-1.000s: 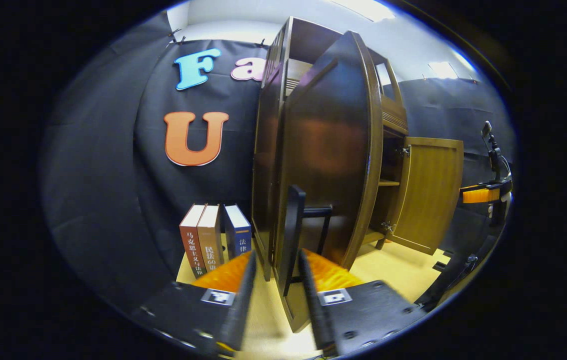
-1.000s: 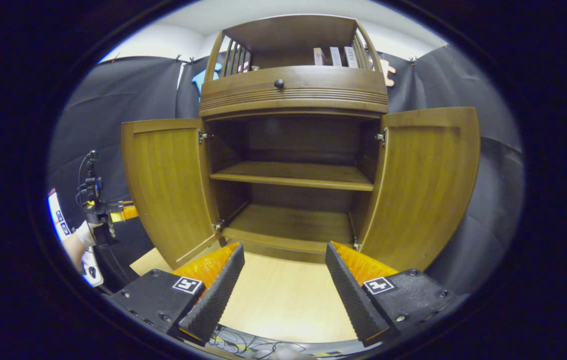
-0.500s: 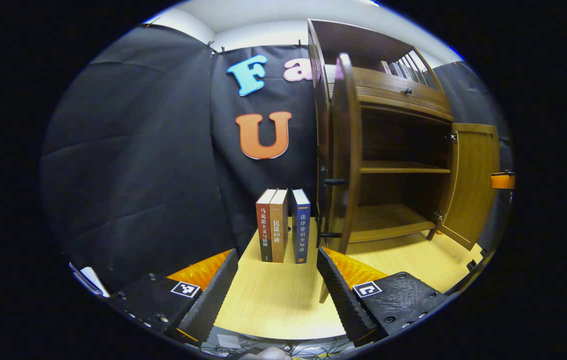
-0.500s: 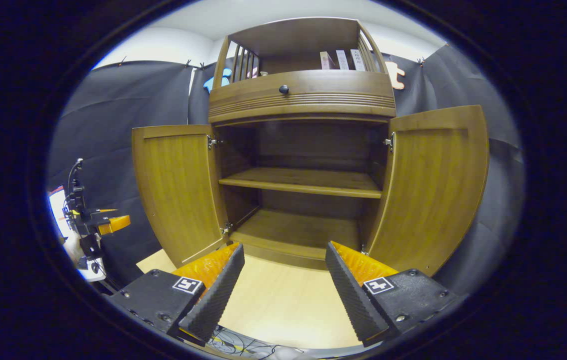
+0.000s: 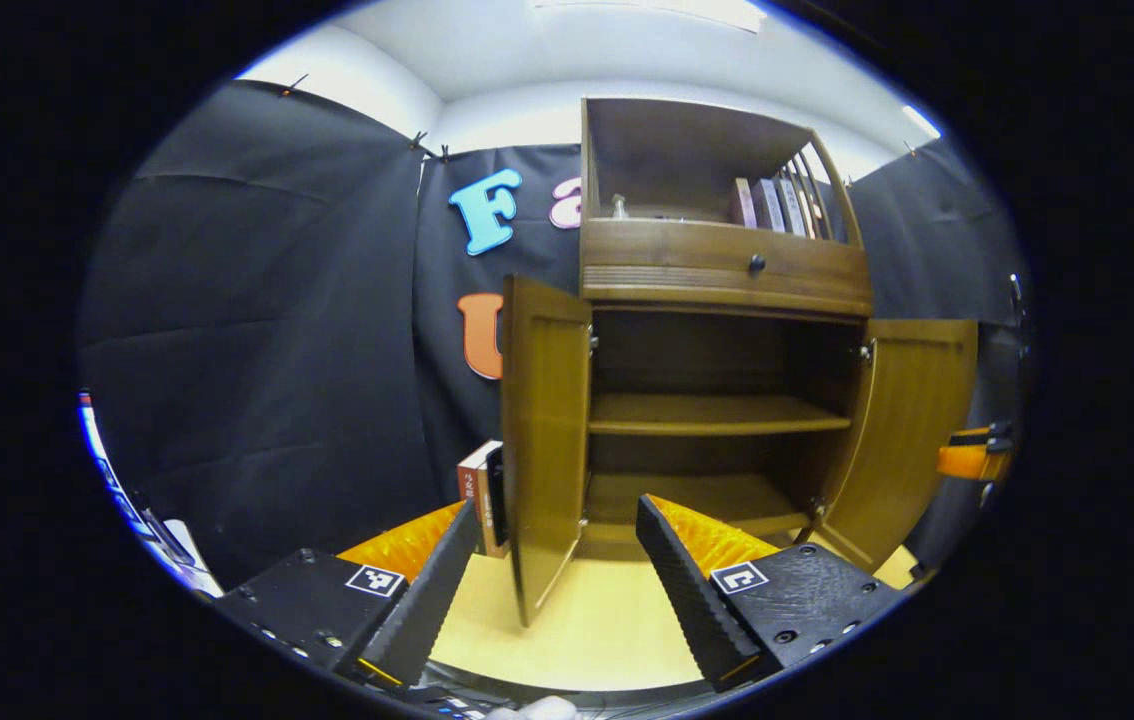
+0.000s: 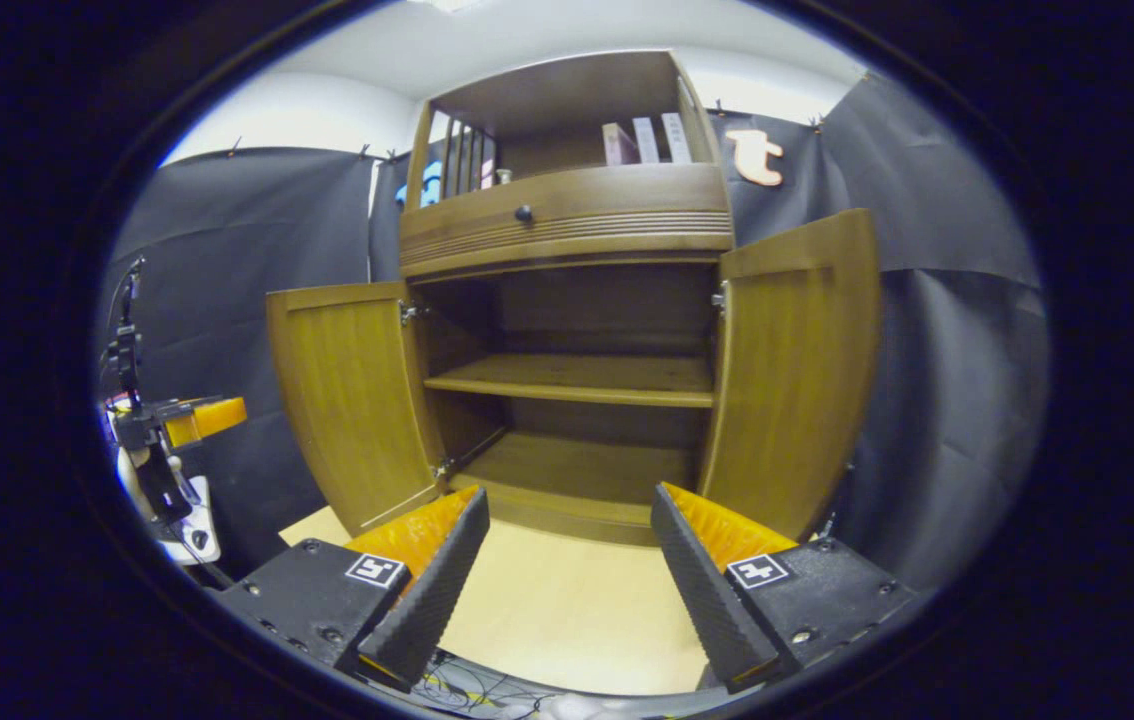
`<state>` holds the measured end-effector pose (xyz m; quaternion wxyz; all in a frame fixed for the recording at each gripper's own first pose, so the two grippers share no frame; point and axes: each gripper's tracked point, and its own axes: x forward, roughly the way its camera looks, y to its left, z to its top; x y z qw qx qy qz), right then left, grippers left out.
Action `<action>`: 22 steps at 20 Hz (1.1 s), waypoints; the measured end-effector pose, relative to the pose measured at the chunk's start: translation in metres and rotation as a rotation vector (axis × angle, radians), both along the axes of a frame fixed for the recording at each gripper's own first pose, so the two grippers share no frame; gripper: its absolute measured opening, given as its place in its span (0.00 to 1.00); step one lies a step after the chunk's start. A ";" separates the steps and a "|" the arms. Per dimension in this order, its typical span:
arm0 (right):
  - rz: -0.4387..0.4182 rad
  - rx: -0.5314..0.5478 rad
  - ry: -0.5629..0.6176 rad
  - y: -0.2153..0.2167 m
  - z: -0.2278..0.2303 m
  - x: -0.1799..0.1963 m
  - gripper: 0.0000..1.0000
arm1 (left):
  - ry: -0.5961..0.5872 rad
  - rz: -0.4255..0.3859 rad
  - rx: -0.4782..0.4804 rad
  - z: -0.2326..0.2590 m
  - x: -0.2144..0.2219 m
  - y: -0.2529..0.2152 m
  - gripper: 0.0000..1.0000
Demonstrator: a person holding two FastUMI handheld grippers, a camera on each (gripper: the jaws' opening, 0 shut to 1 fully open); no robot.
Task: Open the right door of the double-door shoe cabinet with the right hand, and open the left door with the left hand.
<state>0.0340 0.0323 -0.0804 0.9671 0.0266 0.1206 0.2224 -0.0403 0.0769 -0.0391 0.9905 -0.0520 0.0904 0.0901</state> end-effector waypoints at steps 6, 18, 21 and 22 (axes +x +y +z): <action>-0.122 0.058 -0.009 -0.060 0.011 -0.006 1.00 | -0.048 -0.021 0.023 0.026 0.005 -0.094 0.95; -0.161 0.087 -0.057 -0.073 0.021 -0.038 1.00 | -0.013 -0.060 0.057 0.021 -0.015 -0.161 1.00; -0.158 0.085 -0.065 -0.064 0.024 -0.042 0.99 | -0.002 -0.054 0.081 0.017 -0.019 -0.153 0.96; -0.157 0.085 -0.075 -0.061 0.028 -0.044 1.00 | 0.001 -0.054 0.087 0.016 -0.020 -0.149 0.96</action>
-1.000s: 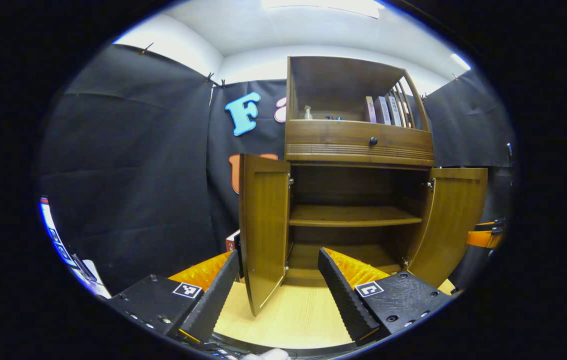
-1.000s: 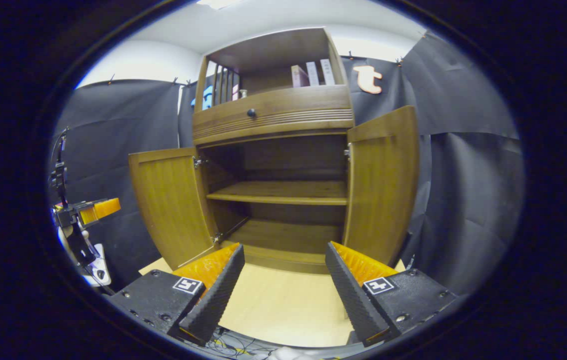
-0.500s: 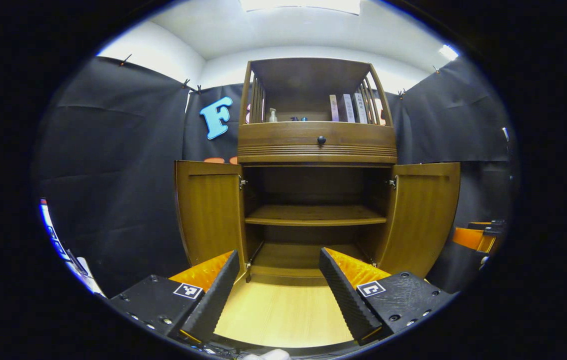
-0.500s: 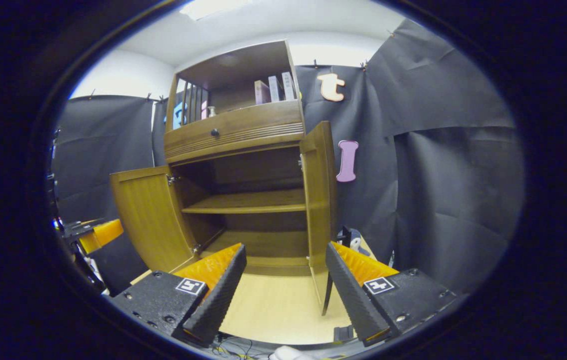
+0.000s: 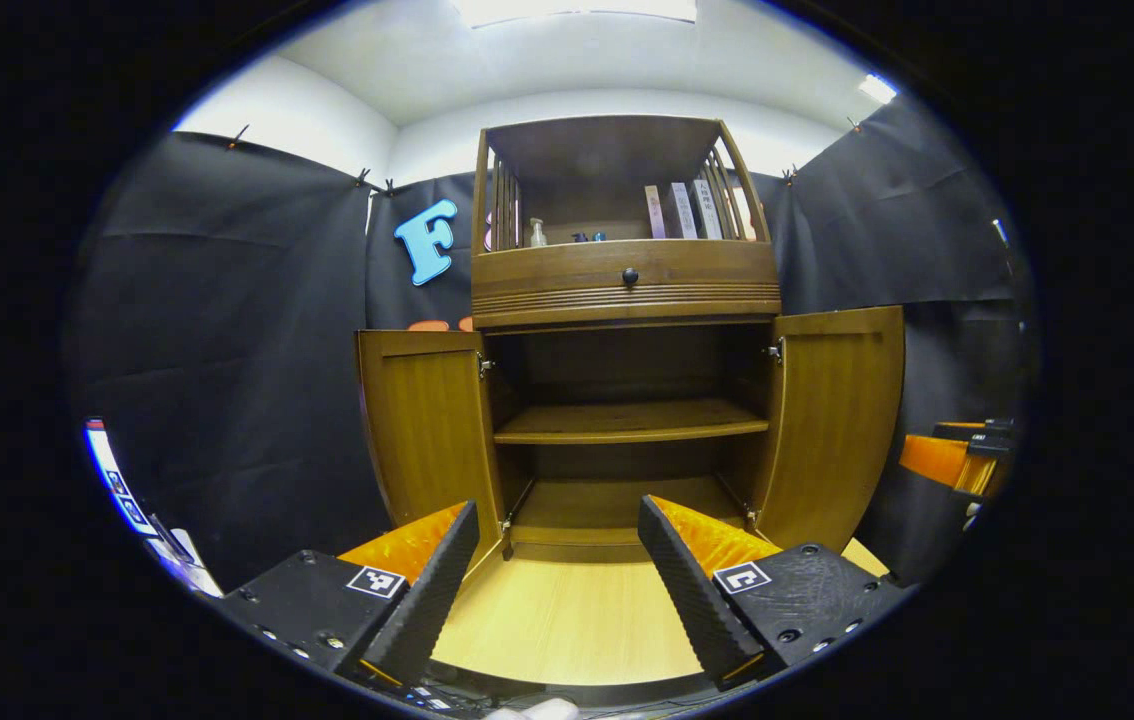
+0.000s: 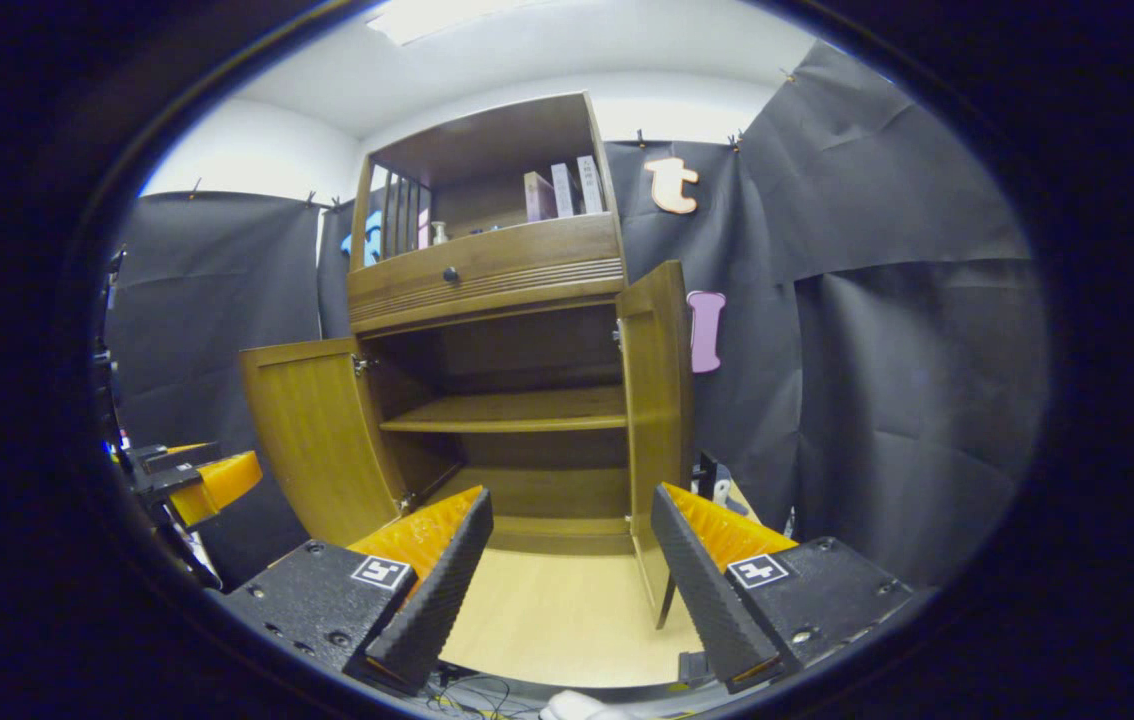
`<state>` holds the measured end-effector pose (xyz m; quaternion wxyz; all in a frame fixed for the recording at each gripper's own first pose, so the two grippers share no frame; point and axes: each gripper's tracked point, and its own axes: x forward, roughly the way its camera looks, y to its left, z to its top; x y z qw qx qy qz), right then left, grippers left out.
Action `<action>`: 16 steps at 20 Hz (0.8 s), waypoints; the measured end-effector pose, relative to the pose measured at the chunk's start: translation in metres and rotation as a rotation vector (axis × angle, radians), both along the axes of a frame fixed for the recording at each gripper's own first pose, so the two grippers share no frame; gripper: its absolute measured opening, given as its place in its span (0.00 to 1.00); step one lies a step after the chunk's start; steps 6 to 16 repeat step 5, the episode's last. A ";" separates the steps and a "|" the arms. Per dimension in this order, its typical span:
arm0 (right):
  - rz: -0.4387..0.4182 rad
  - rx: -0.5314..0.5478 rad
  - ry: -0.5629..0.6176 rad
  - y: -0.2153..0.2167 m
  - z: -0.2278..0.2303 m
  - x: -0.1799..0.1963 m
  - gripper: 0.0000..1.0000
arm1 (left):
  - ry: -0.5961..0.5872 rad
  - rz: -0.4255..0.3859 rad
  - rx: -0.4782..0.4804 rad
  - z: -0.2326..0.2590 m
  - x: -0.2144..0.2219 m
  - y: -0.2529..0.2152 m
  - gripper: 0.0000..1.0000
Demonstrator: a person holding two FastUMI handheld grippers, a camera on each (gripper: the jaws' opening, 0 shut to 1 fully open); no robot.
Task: Open the right door of the double-door shoe cabinet with the right hand, and open the left door with the left hand.
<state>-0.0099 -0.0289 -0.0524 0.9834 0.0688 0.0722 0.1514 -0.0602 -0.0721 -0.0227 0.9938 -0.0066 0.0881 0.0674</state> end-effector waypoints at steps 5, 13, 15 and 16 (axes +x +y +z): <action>-0.013 -0.004 -0.024 0.022 0.013 -0.001 0.99 | -0.013 -0.017 -0.019 0.005 0.010 0.012 0.96; -0.013 -0.004 -0.024 0.022 0.013 -0.001 0.99 | -0.013 -0.017 -0.019 0.005 0.010 0.012 0.96; -0.013 -0.004 -0.024 0.022 0.013 -0.001 0.99 | -0.013 -0.017 -0.019 0.005 0.010 0.012 0.96; -0.013 -0.004 -0.024 0.022 0.013 -0.001 0.99 | -0.013 -0.017 -0.019 0.005 0.010 0.012 0.96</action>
